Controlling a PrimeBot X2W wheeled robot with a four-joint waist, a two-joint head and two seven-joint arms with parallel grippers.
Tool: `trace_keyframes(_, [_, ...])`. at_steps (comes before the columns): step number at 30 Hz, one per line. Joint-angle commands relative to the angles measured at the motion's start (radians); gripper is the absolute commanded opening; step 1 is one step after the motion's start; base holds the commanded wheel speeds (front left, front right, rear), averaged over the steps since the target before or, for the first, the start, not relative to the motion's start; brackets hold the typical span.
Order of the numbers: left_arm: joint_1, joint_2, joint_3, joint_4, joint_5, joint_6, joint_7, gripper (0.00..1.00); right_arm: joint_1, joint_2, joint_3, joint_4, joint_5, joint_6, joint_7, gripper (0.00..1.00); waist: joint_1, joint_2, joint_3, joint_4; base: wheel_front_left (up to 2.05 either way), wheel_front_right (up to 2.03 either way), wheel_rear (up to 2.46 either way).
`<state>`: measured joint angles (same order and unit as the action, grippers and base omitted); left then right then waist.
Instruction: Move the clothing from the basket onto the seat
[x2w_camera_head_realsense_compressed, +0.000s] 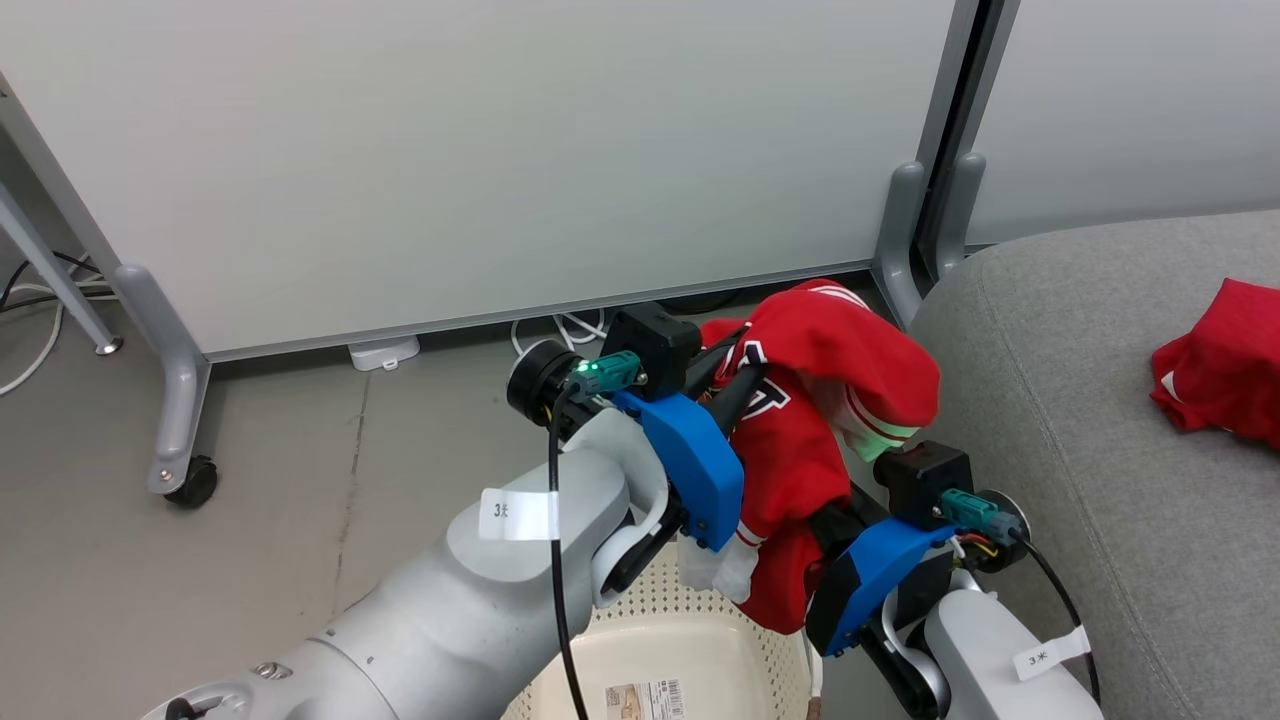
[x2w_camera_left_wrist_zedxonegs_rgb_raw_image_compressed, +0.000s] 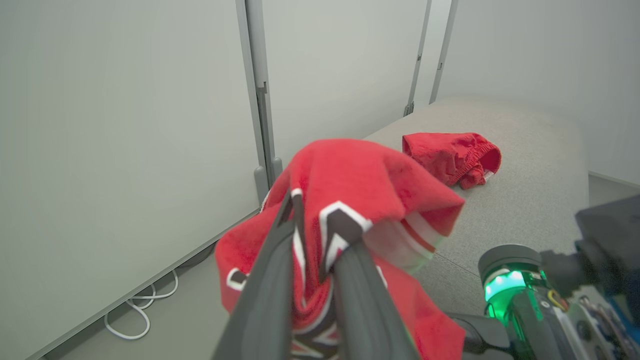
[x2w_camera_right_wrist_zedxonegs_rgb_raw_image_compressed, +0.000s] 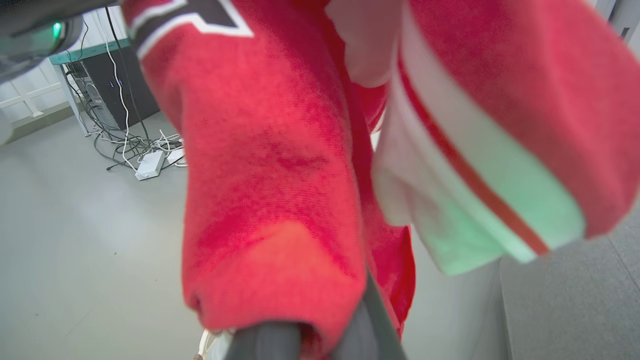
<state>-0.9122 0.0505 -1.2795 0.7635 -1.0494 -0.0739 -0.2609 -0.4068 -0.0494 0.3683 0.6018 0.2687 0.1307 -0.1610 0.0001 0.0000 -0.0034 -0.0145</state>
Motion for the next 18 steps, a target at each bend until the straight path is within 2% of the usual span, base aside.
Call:
trace_keyframes(1, [0.005, 0.0, -0.003, 0.001, -0.006, 0.002, -0.006, 1.0, -0.014, -0.002, 0.001, 0.003, 0.004, 0.0, -0.009, 0.0, -0.0001, 0.0, 0.0, 0.0, 0.0, 0.0, 0.0])
trace_keyframes(7, [-0.001, 0.0, 0.002, -0.005, 0.004, 0.004, -0.006, 1.0, -0.02, -0.002, 0.002, 0.007, 0.006, 0.0, -0.011, 0.0, -0.0001, 0.0, 0.0, 0.001, 0.0, 0.0, 0.0])
trace_keyframes(10, [0.009, 0.0, 0.045, -0.025, 0.027, 0.014, -0.006, 1.0, -0.018, -0.002, 0.001, 0.006, 0.004, 0.0, -0.013, 0.0, -0.0001, 0.0, 0.001, 0.002, 0.0, 0.0, 0.0])
trace_keyframes(14, [0.06, 0.0, 0.122, -0.051, 0.091, 0.003, -0.006, 1.0, -0.016, -0.002, -0.009, 0.003, -0.005, 0.0, -0.015, 0.0, -0.0001, 0.0, 0.003, 0.005, 0.0, 0.0, 0.0])
trace_keyframes(18, [0.139, 0.008, 0.221, -0.1, 0.196, -0.007, -0.006, 1.0, -0.005, -0.002, -0.028, -0.005, -0.013, 0.0, -0.019, 0.0, -0.0001, 0.0, 0.007, 0.014, 0.0, 0.0, 0.0])
